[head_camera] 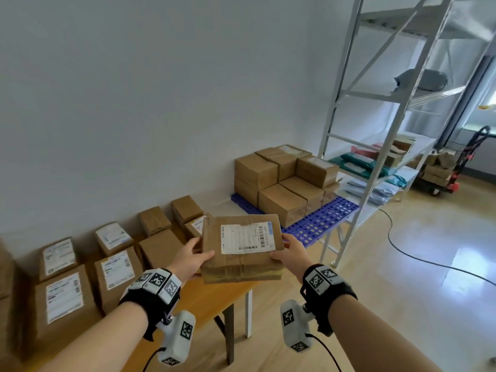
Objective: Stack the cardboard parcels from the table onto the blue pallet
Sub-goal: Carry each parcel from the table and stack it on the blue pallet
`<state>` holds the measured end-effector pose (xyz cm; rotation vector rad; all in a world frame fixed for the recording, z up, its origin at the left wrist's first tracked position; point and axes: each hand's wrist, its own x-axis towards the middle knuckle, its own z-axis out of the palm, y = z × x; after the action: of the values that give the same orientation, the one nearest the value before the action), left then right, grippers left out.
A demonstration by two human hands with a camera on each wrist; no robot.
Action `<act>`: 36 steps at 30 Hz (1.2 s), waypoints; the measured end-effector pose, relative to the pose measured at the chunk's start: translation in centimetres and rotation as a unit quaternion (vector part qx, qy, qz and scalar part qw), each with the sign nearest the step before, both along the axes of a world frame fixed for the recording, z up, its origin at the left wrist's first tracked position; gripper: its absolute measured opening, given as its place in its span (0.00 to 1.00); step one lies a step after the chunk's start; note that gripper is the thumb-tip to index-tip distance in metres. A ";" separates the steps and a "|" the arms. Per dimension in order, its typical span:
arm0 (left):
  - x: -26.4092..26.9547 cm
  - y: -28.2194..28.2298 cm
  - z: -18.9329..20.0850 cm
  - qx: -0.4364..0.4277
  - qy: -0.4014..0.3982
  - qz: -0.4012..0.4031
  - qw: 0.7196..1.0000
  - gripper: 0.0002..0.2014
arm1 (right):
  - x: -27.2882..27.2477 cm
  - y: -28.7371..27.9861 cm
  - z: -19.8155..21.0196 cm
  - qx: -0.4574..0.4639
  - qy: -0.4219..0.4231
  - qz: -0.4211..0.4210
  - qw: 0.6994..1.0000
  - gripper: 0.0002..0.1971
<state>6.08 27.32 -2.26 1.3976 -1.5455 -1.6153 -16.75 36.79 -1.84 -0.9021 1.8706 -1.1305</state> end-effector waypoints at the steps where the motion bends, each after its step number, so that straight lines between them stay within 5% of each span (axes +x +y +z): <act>1: -1.4 -0.4 0.1 -0.001 -0.001 -0.006 1.000 0.29 | -1.3 -0.2 -0.2 -0.004 -0.004 -0.006 1.000 0.29; 18: -24.6 -12.7 -1.9 0.031 0.015 -0.037 0.999 0.27 | -24.3 -11.4 -1.9 0.006 -0.015 -0.038 0.999 0.31; 36: -38.2 -19.3 -4.1 0.080 -0.004 0.078 0.994 0.28 | -40.2 -25.0 -5.4 0.020 -0.070 0.071 0.995 0.35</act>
<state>-32.14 8.03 -6.37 1.5689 -1.2997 -1.6691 -56.94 11.84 -7.28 -0.8953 1.6815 -1.0393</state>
